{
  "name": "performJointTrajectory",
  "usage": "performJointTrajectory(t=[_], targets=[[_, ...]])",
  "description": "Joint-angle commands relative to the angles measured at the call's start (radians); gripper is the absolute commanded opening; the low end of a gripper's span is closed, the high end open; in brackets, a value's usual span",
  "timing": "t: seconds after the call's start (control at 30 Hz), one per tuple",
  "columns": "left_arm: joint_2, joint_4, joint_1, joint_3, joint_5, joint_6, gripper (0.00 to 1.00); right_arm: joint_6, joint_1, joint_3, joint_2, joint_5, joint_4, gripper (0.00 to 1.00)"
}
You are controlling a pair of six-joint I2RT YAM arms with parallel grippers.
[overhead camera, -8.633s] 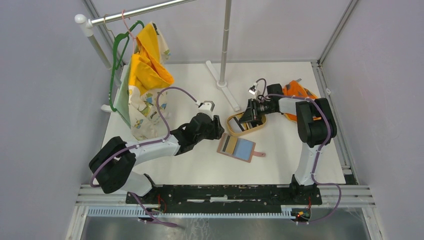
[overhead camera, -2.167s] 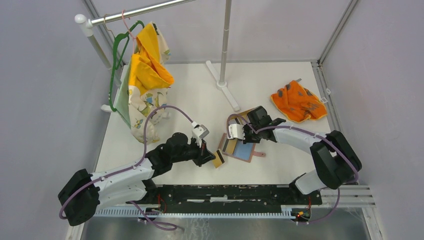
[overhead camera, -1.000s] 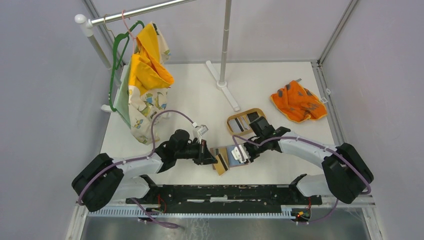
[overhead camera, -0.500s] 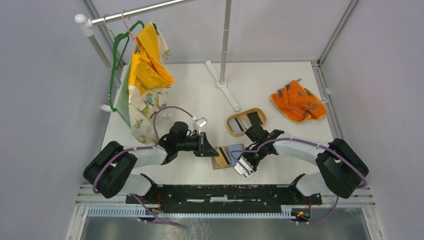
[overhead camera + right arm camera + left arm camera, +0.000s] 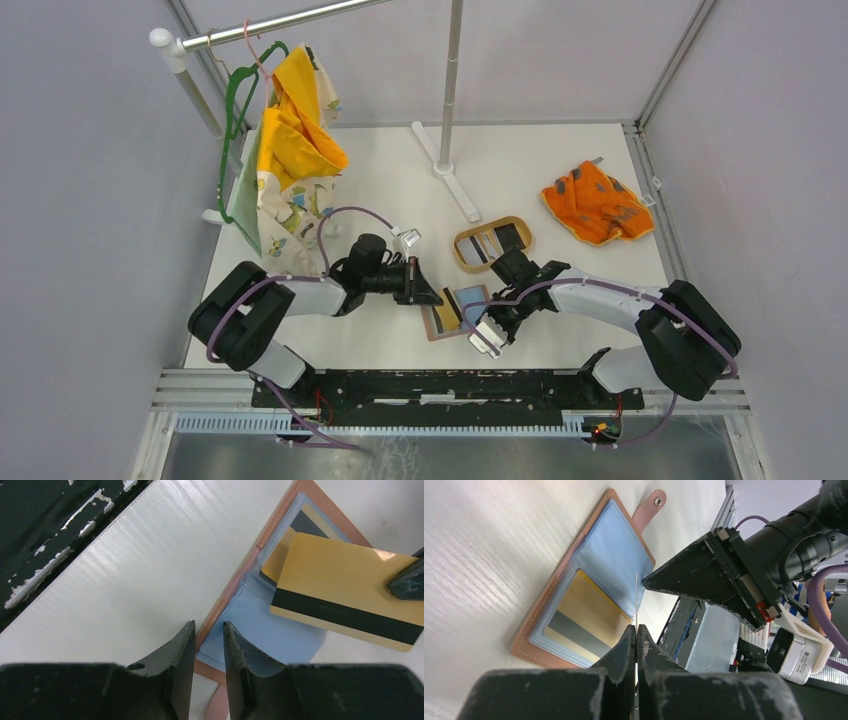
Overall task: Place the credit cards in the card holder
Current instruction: Insert the credit card into the card holder.
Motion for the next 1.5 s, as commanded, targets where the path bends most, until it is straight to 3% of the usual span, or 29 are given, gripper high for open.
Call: performJointTrajectory(t=[0.0,0.6,1.47], targets=[[0.028,0.002,0.005,0.032,0.02,0.01,0.02,-0.016,0.002,-0.01,-0.014,0.042,-0.02,0.33],[0.036,-0.096,0.006,0.054,0.004,0.029,0.02,-0.016,0.002,-0.005,-0.012,0.033,-0.026,0.33],[0.159,-0.012,0.005,0.073,0.012,-0.07,0.02,-0.016,0.003,-0.002,-0.021,0.033,-0.029,0.33]])
